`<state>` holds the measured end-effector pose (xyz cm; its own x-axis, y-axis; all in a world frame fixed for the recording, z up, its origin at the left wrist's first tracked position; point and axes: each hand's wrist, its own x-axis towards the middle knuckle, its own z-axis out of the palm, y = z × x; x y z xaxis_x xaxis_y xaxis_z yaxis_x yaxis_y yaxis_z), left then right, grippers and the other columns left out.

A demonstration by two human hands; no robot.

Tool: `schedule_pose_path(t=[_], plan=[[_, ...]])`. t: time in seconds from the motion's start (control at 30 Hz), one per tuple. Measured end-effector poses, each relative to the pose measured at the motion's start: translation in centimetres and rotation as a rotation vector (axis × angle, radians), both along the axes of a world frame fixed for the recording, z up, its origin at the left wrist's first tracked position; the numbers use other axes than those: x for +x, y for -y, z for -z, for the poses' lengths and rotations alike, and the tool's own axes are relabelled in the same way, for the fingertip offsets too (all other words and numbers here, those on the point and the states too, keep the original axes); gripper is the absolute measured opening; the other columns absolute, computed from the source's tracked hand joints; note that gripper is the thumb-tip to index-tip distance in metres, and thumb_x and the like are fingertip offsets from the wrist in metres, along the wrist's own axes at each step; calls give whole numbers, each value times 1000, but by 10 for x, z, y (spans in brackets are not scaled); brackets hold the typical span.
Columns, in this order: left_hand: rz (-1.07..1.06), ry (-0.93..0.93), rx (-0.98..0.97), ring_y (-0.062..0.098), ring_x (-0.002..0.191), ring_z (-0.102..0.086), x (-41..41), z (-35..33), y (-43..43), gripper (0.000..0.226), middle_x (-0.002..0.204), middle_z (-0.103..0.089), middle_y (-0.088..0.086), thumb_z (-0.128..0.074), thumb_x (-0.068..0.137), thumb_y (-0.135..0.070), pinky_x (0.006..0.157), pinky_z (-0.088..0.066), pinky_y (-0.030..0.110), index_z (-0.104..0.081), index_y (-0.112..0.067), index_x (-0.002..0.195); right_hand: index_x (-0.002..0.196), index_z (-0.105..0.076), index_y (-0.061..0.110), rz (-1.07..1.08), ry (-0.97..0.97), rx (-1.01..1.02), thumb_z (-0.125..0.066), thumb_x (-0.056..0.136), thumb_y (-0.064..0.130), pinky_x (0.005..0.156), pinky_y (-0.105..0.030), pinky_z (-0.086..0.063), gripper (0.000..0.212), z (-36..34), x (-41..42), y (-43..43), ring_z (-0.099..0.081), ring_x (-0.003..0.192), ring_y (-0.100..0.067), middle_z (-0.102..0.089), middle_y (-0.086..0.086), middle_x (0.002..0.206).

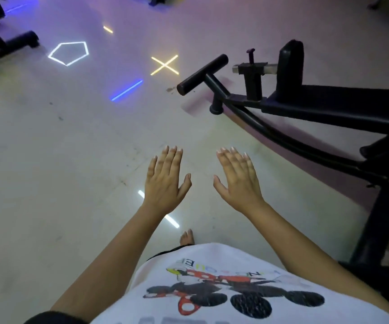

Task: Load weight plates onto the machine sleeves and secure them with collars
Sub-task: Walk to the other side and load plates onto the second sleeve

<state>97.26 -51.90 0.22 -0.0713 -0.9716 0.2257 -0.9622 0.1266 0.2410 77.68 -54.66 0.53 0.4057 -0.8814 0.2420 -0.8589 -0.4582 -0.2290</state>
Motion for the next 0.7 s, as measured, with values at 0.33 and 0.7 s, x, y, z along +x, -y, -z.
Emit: schedule_pose_path(t=[0.33, 0.7], plan=[[-23, -44, 103, 30, 134, -34, 34, 14, 194, 60, 140, -44, 14, -31, 89, -41, 109, -23, 46, -36, -6, 137, 140, -32, 7, -17, -23, 69, -54, 88, 27, 112, -44, -10, 60, 14, 36, 207, -28, 137, -28, -37, -13, 145], [-172, -56, 80, 28, 135, -33, 96, -1, 460, 59, 141, -44, 13, -33, 88, -40, 110, -20, 43, -37, -6, 136, 140, -32, 9, -91, 18, 70, -55, 87, 29, 112, -40, -5, 60, 9, 106, 502, -29, 136, -26, -39, -11, 145]])
